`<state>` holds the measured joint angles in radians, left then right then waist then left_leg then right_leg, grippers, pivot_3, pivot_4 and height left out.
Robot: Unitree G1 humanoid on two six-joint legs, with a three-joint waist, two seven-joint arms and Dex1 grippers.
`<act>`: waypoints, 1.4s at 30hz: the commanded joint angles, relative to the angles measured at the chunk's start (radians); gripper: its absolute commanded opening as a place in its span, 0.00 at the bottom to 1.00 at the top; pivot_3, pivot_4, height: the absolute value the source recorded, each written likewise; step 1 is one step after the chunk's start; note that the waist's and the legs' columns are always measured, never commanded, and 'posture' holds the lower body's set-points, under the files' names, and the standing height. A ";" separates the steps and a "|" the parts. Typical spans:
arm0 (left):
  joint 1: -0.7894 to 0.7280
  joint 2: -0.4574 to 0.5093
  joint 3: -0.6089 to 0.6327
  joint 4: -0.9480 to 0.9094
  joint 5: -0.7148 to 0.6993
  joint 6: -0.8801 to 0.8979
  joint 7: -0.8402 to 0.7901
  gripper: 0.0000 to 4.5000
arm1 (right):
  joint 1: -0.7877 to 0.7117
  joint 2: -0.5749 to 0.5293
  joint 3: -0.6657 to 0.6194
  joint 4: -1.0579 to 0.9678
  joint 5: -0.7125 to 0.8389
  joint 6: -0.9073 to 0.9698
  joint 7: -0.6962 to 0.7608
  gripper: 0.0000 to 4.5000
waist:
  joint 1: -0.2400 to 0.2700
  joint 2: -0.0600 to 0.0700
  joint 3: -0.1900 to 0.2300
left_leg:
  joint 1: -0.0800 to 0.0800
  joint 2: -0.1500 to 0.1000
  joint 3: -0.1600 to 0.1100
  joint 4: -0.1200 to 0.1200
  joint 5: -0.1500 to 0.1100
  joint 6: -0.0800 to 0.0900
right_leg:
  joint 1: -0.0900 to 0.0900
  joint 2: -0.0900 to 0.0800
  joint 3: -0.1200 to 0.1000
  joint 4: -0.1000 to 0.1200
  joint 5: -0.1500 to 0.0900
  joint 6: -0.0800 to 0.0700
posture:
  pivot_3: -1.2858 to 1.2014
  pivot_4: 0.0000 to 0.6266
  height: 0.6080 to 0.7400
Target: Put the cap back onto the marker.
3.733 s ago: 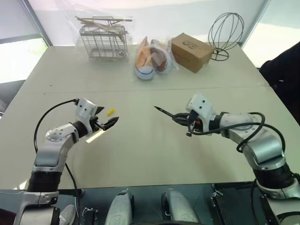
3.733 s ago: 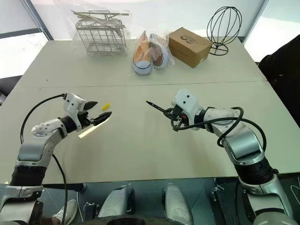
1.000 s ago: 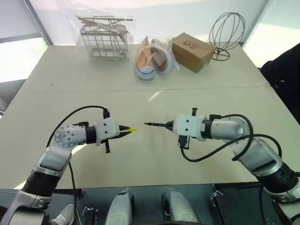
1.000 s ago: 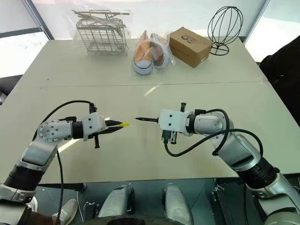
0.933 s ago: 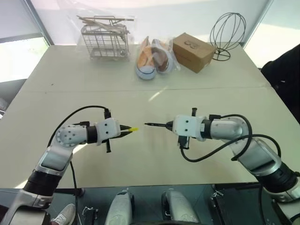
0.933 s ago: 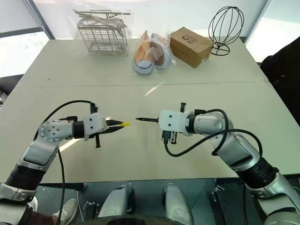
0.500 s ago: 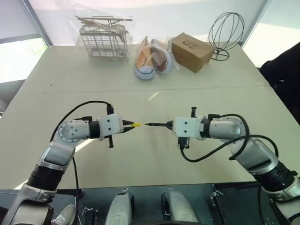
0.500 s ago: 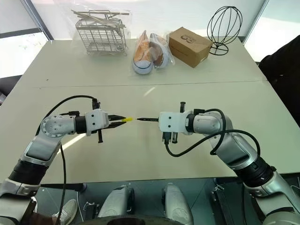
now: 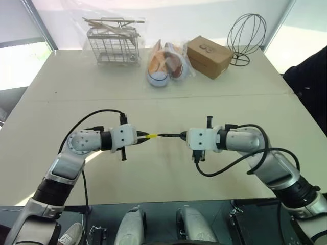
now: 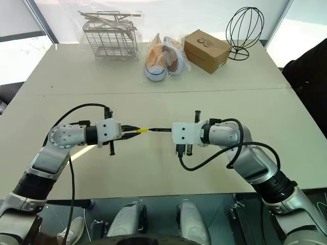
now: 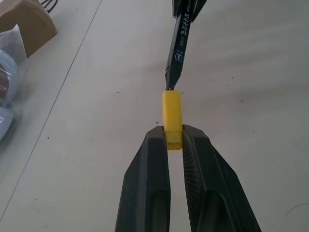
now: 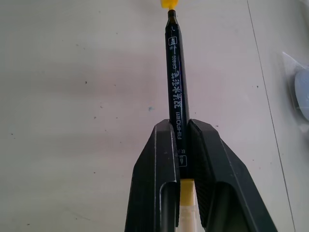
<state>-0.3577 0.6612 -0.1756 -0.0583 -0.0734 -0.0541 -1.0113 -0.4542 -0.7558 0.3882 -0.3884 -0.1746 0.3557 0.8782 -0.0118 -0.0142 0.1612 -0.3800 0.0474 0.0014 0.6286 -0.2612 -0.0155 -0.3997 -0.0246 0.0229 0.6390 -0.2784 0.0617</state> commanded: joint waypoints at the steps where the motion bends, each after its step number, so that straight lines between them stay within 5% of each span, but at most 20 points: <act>1: -0.018 -0.002 0.009 -0.014 -0.004 -0.007 0.005 0.00 | -0.010 0.002 -0.027 -0.007 -0.010 -0.028 0.002 0.00 | 0.000 0.000 0.000 | 0.000 0.000 0.000 0.000 0.000 0.000 | 0.000 0.000 0.000 0.000 0.000 0.000 | 0.52 0.24 1.00; 42: -0.034 -0.010 0.009 0.031 0.002 -0.025 0.014 0.00 | 0.003 -0.011 -0.064 0.021 -0.060 -0.142 0.027 0.00 | 0.000 0.000 0.000 | 0.004 0.000 0.001 0.001 0.000 0.000 | 0.000 0.001 0.001 0.008 0.000 0.000 | 0.52 0.24 1.00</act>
<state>-0.3686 0.6523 -0.1757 -0.0182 -0.0728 -0.0593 -1.0014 -0.4464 -0.7681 0.3477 -0.3487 -0.2267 0.2313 0.9086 -0.0121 -0.0142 0.1612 -0.3756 0.0474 0.0019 0.6293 -0.2612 -0.0155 -0.3994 -0.0238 0.0237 0.6469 -0.2785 0.0620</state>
